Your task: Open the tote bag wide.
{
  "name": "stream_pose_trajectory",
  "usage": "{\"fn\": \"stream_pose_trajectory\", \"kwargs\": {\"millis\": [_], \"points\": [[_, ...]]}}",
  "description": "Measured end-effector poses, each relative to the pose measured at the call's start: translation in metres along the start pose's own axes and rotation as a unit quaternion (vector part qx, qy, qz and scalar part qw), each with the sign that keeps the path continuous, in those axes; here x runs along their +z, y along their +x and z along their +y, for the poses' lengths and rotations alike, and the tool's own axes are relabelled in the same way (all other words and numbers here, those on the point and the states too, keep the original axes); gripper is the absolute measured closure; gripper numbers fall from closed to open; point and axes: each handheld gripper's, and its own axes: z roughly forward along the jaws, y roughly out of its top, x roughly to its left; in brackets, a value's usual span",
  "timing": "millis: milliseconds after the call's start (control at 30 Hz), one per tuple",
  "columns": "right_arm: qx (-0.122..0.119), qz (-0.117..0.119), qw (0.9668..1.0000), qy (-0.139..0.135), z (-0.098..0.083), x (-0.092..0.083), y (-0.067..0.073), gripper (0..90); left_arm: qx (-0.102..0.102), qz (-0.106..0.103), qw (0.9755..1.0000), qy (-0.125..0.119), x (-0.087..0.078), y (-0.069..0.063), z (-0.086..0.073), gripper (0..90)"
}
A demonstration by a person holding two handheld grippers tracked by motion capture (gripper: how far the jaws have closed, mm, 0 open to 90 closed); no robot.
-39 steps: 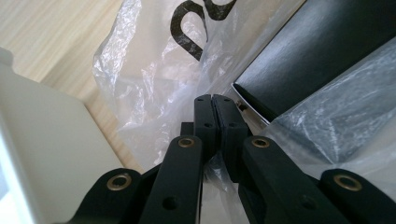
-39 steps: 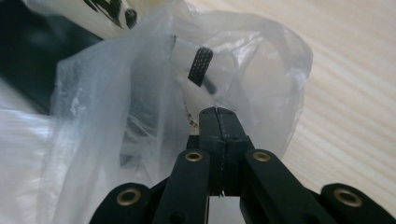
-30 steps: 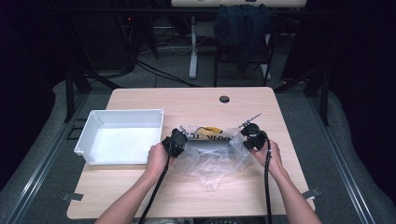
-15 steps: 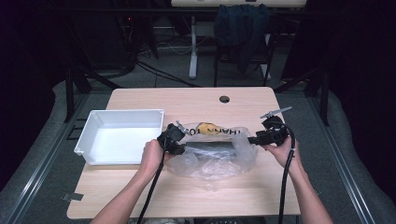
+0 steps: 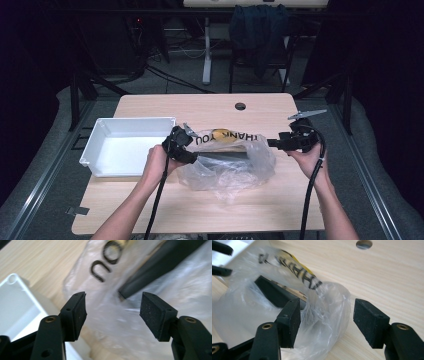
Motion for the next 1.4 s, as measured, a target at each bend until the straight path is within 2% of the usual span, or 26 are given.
{"fn": "stream_pose_trajectory", "kwargs": {"millis": [100, 167, 233, 300, 400, 433, 500, 567, 600, 633, 667, 700, 733, 800, 833, 867, 967, 1033, 1100, 1200, 1233, 1267, 1400], "points": [[-0.007, 0.004, 1.0, 0.0, 0.0, -0.012, 0.004, 36.5, -0.002, -0.024, 0.9997, -0.002, -0.001, -0.008, -0.002, 34.0], [-0.013, 0.023, 0.9996, -0.001, -0.003, -0.019, 0.008, 33.9, 0.0, -0.03, 0.9995, -0.004, -0.004, -0.013, -0.005, 31.5], [-0.024, 0.043, 0.9988, 0.004, -0.007, -0.024, 0.02, 31.2, -0.001, -0.045, 0.9989, -0.01, -0.009, -0.019, -0.011, 27.7], [-0.051, 0.06, 0.9966, 0.023, -0.014, -0.022, 0.039, 26.6, 0.012, -0.04, 0.999, -0.015, -0.015, -0.028, -0.017, 24.9], [-0.086, 0.061, 0.9931, 0.051, -0.027, -0.003, 0.067, 20.3, 0.031, -0.035, 0.9988, -0.014, -0.012, -0.046, -0.024, 22.5], [-0.103, 0.053, 0.9914, 0.06, -0.03, 0.008, 0.077, 18.5, 0.033, -0.034, 0.9989, -0.009, -0.007, -0.051, -0.025, 21.0], [-0.109, 0.049, 0.9899, 0.076, -0.033, 0.024, 0.086, 18.0, 0.037, -0.029, 0.9989, -0.001, 0.002, -0.058, -0.026, 19.1], [-0.139, 0.024, 0.9848, 0.102, -0.04, 0.043, 0.095, 23.4, 0.044, -0.024, 0.9987, 0.007, 0.012, -0.066, -0.027, 19.1], [-0.148, 0.012, 0.9829, 0.109, -0.043, 0.05, 0.097, 30.8, 0.053, -0.021, 0.9983, 0.013, 0.017, -0.07, -0.028, 19.4], [-0.148, 0.004, 0.9829, 0.109, -0.046, 0.055, 0.097, 40.6, 0.06, -0.017, 0.9979, 0.019, 0.021, -0.073, -0.028, 20.5], [-0.157, -0.018, 0.9805, 0.117, -0.047, 0.057, 0.095, 51.1, 0.073, -0.004, 0.9971, 0.021, 0.024, -0.076, -0.028, 24.3], [-0.149, -0.031, 0.9818, 0.114, -0.048, 0.059, 0.091, 61.4, 0.077, 0.001, 0.9969, 0.019, 0.026, -0.077, -0.029, 32.9], [-0.139, -0.029, 0.9835, 0.112, -0.048, 0.06, 0.087, 69.4, 0.074, 0.002, 0.9971, 0.019, 0.029, -0.077, -0.029, 41.0], [-0.121, -0.041, 0.9856, 0.11, -0.049, 0.061, 0.076, 81.6, 0.073, 0.0, 0.9971, 0.023, 0.032, -0.075, -0.03, 54.8], [-0.111, -0.039, 0.987, 0.109, -0.05, 0.062, 0.072, 84.9, 0.076, 0.0, 0.9968, 0.023, 0.034, -0.073, -0.031, 59.3], [-0.11, -0.044, 0.9867, 0.111, -0.05, 0.062, 0.068, 88.1, 0.079, 0.001, 0.9966, 0.024, 0.035, -0.071, -0.033, 65.8], [-0.082, -0.046, 0.9898, 0.107, -0.05, 0.064, 0.055, 89.9, 0.086, 0.002, 0.9958, 0.031, 0.037, -0.065, -0.036, 81.9], [-0.072, -0.05, 0.9905, 0.107, -0.049, 0.065, 0.047, 90.0, 0.094, 0.02, 0.9947, 0.038, 0.037, -0.062, -0.038, 87.7], [-0.064, -0.056, 0.9904, 0.109, -0.047, 0.067, 0.039, 90.0, 0.089, 0.025, 0.9945, 0.049, 0.038, -0.056, -0.04, 89.3], [-0.049, -0.07, 0.9898, 0.115, -0.046, 0.076, 0.028, 90.0, 0.092, 0.048, 0.9924, 0.066, 0.043, -0.051, -0.042, 89.6], [-0.046, -0.071, 0.9895, 0.117, -0.046, 0.079, 0.025, 90.0, 0.094, 0.06, 0.991, 0.075, 0.046, -0.048, -0.043, 89.7], [-0.046, -0.077, 0.9877, 0.128, -0.046, 0.083, 0.021, 90.0, 0.091, 0.064, 0.9906, 0.081, 0.048, -0.046, -0.044, 89.7], [-0.035, -0.094, 0.984, 0.148, -0.049, 0.094, 0.011, 90.0, 0.085, 0.082, 0.9877, 0.102, 0.058, -0.039, -0.047, 89.8]]}}
